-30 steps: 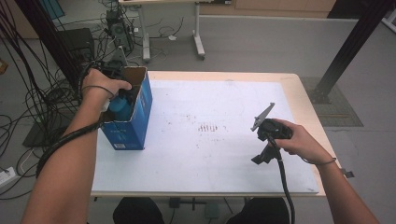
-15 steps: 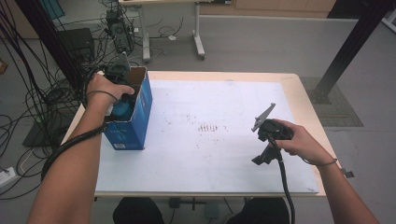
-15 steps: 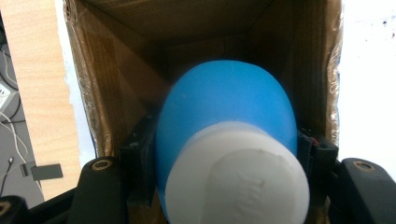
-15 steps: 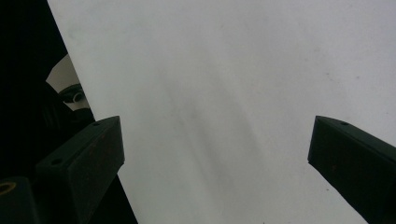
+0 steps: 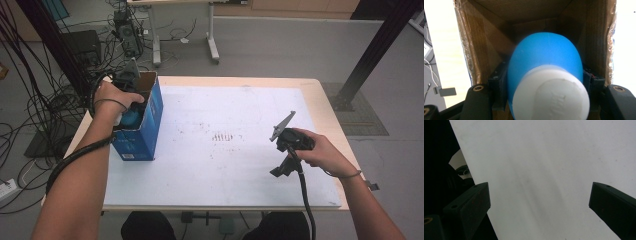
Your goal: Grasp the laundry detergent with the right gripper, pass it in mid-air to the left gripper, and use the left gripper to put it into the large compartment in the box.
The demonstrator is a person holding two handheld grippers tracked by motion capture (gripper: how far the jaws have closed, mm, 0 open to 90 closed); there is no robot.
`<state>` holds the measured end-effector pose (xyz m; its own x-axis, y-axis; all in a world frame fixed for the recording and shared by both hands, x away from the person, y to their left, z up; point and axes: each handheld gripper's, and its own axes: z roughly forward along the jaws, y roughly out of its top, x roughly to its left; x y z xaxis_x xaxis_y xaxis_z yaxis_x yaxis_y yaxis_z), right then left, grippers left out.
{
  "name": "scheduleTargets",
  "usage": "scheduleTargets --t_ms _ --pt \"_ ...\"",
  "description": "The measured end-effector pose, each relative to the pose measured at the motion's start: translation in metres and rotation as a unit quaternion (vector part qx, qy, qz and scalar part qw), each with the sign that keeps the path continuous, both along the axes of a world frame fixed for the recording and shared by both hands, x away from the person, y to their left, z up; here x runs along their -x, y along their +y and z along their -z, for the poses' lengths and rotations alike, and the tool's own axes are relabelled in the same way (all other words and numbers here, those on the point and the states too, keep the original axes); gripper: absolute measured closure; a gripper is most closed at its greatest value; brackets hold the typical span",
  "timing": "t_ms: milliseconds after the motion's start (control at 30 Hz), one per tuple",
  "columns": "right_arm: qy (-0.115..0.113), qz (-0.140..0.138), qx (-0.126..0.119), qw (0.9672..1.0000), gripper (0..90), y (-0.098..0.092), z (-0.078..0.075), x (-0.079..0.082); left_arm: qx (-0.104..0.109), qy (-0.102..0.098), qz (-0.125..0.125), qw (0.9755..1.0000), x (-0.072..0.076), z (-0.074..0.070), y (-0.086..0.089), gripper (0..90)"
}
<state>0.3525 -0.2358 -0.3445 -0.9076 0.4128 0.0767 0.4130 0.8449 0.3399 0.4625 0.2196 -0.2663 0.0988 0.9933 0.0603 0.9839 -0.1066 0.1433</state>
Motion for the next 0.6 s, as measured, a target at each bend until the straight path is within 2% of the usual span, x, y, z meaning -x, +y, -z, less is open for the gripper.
scheduleTargets --t_ms 600 --pt "0.002 -0.002 0.005 1.0 3.1 0.0015 0.0005 -0.0015 0.006 -0.004 -0.005 1.0 -0.001 0.0003 0.0031 37.4"
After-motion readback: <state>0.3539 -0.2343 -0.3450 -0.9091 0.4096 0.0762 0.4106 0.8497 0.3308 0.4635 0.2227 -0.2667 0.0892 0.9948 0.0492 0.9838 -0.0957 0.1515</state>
